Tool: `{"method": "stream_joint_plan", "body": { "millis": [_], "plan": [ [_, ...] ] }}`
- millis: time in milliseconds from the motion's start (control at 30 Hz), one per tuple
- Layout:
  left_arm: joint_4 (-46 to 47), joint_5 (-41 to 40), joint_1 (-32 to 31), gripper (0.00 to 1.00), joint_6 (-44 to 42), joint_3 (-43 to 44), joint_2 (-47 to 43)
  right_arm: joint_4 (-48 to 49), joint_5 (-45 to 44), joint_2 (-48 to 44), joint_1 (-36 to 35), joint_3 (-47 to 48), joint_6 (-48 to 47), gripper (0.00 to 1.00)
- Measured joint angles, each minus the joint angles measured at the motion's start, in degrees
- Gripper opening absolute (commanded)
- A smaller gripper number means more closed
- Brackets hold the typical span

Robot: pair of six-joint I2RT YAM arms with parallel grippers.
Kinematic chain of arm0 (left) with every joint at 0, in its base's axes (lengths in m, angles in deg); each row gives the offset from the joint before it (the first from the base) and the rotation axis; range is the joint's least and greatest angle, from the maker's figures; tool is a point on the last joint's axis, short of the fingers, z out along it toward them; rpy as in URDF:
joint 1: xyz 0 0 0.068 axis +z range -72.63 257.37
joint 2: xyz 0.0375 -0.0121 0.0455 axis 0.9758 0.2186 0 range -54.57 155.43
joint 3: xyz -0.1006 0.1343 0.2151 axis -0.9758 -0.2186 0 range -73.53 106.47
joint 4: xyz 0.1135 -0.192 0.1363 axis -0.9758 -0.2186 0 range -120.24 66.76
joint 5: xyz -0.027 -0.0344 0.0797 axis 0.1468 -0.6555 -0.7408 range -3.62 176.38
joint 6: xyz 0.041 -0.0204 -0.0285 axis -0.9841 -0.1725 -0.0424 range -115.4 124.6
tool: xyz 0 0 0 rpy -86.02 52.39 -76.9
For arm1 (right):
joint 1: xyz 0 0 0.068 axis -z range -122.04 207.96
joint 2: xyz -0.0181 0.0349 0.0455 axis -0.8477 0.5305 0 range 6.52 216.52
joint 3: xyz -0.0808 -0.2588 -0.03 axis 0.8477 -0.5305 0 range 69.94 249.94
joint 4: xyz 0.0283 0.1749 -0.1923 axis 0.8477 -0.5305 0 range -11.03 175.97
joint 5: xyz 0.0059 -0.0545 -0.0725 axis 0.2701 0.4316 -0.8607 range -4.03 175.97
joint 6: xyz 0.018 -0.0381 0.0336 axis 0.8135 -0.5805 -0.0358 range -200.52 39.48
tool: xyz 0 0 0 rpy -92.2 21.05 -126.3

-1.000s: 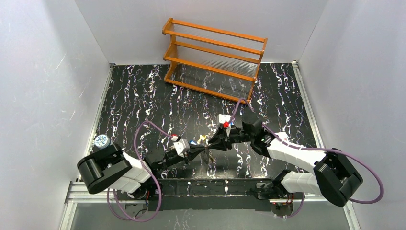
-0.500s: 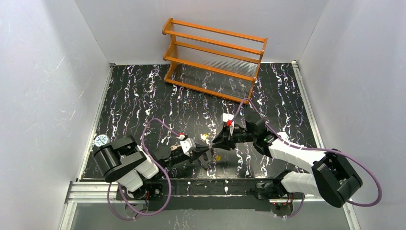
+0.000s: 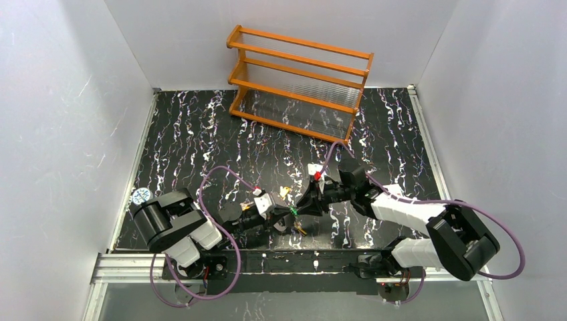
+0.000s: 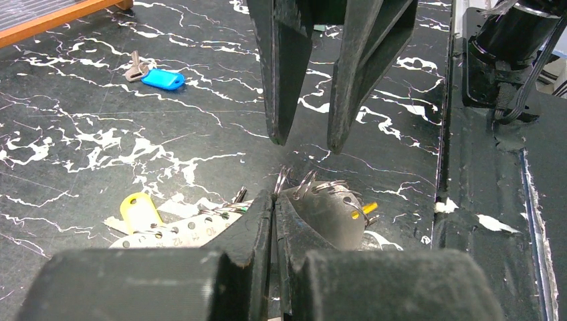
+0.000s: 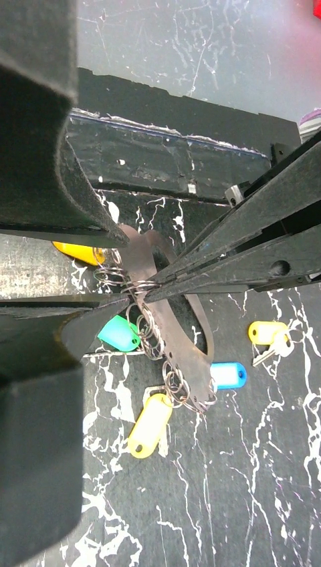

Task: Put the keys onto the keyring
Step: Adjust the keyring.

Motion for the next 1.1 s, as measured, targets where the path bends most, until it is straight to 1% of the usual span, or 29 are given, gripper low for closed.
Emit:
{"method": "stream_joint_plan", "body": {
  "millis": [233, 333, 433, 567, 700, 733, 967, 1067, 1100],
  "plan": [
    [-0.5, 0.59, 0.0, 0.0, -0.02, 0.0, -0.74, -0.11, 1.14, 5.18, 0.0, 1.36, -0.28, 0.38],
    [-0.55, 0.68, 0.0, 0.0, -0.02, 0.0, -0.74, -0.09, 1.68, 6.69, 0.0, 2.19, -0.26, 0.36],
    [-0.55, 0.81, 0.0, 0.0, -0.02, 0.0, -0.74, 0.02, 2.19, 7.34, 0.0, 2.64, -0.28, 0.29],
    [-0.55, 0.87, 0.0, 0.0, -0.02, 0.0, -0.74, 0.02, 2.78, 7.8, 0.0, 2.99, -0.26, 0.14],
    [-0.63, 0.81, 0.13, 0.0, -0.02, -0.02, -0.76, -0.13, 3.63, 9.2, 0.0, 4.17, -0.26, 0.03],
    [-0.63, 0.76, 0.22, 0.0, -0.02, -0.02, -0.79, -0.2, 4.02, 9.62, 0.0, 4.52, -0.26, 0.01],
    [-0.7, 0.55, 0.28, 0.0, 0.02, -0.85, -2.25, -2.01, 5.51, 10.62, 0.02, 6.36, -0.74, 0.01],
    [-0.7, 0.2, 0.26, 0.07, 0.02, -1.14, -3.08, -2.54, 5.6, 10.32, 0.02, 6.73, -0.79, 0.01],
    [-0.7, 0.0, 0.26, 0.12, 0.02, -1.25, -3.45, -2.69, 5.42, 9.92, 0.0, 6.75, -0.5, 0.01]
  ]
}}
